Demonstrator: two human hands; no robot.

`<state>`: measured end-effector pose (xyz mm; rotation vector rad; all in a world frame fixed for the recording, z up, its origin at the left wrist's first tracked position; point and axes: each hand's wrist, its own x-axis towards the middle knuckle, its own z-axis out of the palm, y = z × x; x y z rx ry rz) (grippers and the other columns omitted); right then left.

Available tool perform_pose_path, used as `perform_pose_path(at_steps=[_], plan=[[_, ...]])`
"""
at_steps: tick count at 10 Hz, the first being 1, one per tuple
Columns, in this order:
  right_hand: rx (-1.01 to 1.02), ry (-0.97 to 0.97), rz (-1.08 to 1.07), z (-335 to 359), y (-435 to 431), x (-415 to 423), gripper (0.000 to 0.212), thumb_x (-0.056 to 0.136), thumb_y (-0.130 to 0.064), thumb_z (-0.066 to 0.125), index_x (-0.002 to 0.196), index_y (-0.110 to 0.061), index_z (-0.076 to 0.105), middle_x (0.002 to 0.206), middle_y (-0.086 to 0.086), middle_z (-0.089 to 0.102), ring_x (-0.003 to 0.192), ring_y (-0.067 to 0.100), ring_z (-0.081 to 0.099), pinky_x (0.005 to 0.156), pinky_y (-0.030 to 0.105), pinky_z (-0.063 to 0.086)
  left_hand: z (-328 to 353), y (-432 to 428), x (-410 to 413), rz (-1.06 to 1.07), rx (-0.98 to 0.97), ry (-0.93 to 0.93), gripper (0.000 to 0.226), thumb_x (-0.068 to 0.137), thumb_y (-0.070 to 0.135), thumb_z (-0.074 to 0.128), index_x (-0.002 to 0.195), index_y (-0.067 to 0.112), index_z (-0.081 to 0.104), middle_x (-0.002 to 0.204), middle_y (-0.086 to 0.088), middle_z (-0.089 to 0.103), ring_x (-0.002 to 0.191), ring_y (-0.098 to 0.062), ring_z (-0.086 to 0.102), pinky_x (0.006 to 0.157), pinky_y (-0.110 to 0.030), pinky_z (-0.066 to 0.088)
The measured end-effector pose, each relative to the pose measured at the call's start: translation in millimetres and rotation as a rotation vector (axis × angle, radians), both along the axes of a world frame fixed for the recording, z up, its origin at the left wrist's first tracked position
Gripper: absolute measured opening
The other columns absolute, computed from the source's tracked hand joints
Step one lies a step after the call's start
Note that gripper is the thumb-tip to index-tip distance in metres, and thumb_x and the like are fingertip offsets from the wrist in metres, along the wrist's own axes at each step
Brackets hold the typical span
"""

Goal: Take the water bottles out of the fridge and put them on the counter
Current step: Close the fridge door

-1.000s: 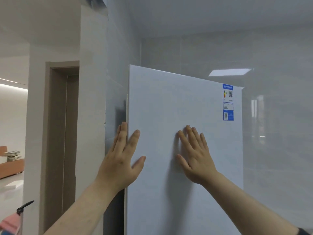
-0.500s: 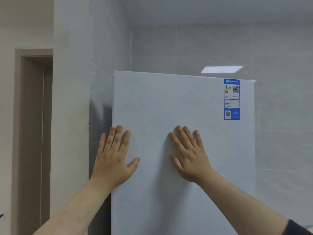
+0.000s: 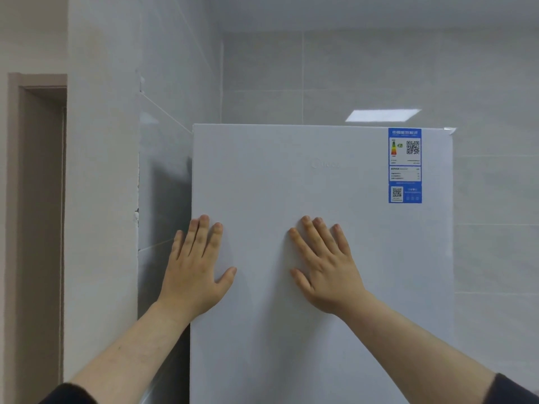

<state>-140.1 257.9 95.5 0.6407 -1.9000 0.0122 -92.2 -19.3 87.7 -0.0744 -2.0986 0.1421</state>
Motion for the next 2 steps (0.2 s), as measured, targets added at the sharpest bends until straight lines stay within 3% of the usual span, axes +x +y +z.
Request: perform_pose_path(at_steps=[2], plan=[[0.002, -0.148, 0.025, 8.5, -2.8, 13.2, 0.071, 0.088, -0.054, 0.039, 0.15, -0.021, 0.034, 0.162, 0.007, 0.019, 0.15, 0.027, 0.015, 0.119, 0.046, 0.004, 9.7, 2.4, 14.1, -0.037, 0.055, -0.055, 0.086, 0.084, 0.06, 0.029, 0.155, 0.013, 0.019, 0.164, -0.011, 0.011, 0.151, -0.024, 0.004, 0.12, -0.049, 0.009]])
